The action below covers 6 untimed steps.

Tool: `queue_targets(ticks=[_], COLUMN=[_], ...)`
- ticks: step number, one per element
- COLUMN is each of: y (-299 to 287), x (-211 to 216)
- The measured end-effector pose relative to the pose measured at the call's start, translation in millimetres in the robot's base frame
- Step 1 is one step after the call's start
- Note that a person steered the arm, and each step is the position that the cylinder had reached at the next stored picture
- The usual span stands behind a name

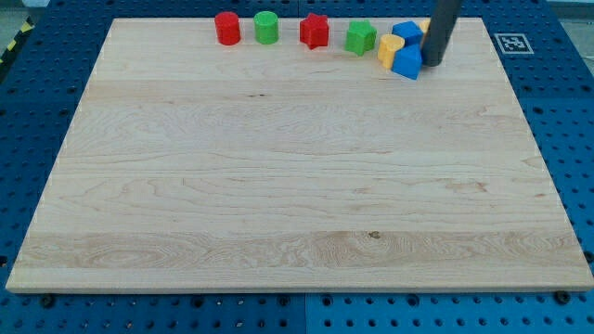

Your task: Slide the blue triangle towards the center

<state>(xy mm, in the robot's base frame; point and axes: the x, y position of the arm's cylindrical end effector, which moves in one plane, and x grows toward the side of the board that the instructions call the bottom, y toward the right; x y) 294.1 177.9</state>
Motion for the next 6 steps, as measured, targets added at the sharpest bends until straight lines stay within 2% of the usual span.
queue_targets(ticks=[2,4,6], y=[-52.9,-56.9,-56.1], x=[5.9,77.4,81.4])
